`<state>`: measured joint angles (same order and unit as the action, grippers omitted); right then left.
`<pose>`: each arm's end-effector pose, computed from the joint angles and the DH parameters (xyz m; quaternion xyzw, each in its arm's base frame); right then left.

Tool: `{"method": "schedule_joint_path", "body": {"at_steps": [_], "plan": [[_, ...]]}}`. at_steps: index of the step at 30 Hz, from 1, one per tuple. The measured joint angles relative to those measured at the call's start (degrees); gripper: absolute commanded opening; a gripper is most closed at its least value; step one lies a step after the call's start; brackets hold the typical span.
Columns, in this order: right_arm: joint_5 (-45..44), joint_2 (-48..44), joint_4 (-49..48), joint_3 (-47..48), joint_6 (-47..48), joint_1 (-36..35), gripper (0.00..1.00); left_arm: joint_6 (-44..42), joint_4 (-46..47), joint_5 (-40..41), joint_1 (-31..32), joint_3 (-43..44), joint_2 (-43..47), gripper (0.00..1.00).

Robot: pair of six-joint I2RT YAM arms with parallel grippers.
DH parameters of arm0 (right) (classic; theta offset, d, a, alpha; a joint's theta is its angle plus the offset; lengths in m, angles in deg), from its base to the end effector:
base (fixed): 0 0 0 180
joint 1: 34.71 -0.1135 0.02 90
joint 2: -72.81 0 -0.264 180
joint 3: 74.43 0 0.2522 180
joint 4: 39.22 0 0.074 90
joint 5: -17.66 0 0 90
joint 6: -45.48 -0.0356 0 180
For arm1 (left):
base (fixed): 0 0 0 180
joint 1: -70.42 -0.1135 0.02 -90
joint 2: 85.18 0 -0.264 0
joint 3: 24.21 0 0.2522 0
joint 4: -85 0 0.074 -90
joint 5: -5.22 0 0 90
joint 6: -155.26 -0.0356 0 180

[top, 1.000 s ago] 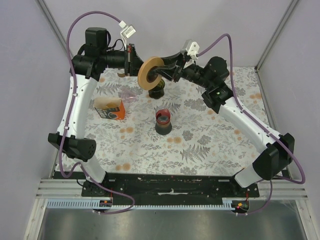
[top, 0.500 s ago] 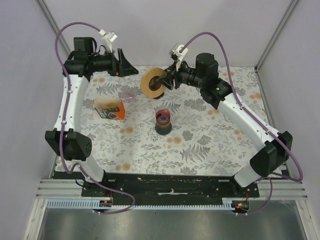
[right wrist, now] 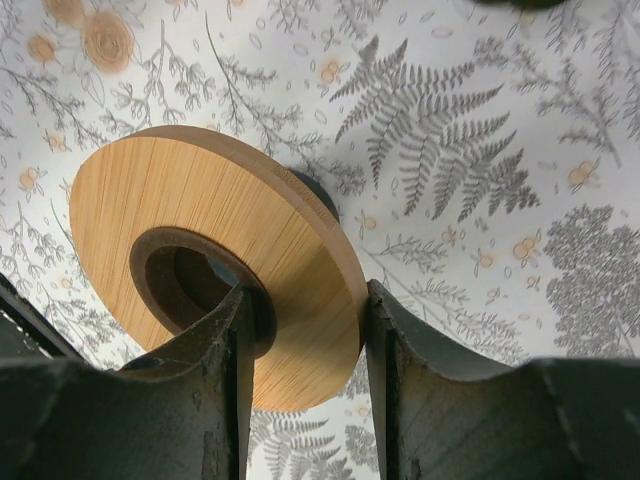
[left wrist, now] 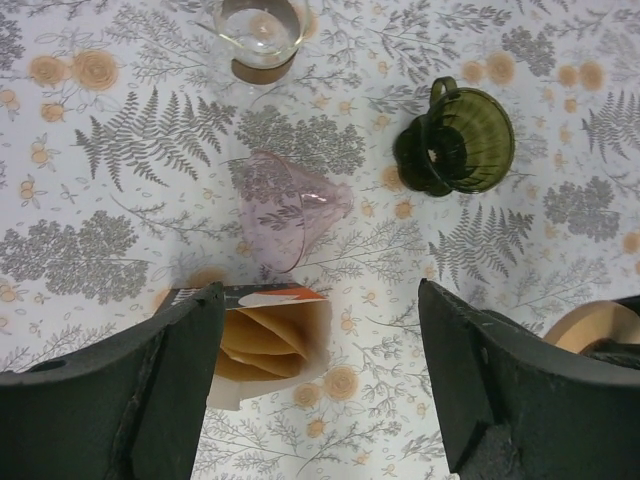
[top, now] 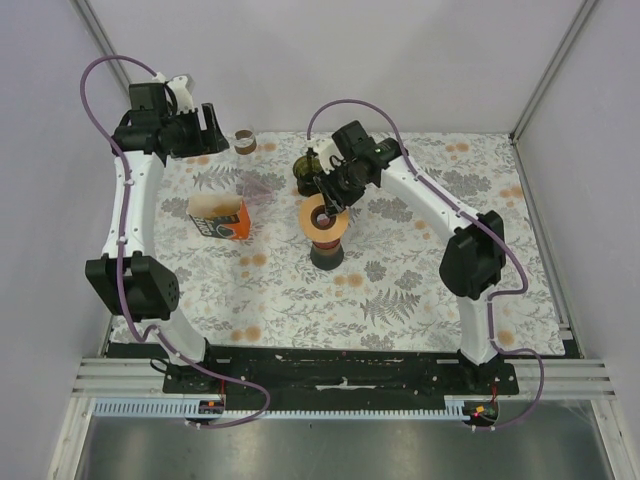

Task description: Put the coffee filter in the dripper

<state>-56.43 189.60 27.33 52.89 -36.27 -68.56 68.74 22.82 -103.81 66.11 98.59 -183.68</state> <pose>0.3662 0.2573 0.3055 -0.3779 0.8694 0.1932 0.2529 0.3737 0.0165 0.4123 0.0123 0.8889 -0.1454 0.4343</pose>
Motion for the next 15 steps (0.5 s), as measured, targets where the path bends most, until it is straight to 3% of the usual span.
{"method": "schedule_joint_path", "body": {"at_steps": [15], "plan": [[-3.32,1.66,13.05,6.36,0.33,-3.21,0.0,-2.16,-0.39,4.52,-0.09,-0.35,0.0,0.82]]}}
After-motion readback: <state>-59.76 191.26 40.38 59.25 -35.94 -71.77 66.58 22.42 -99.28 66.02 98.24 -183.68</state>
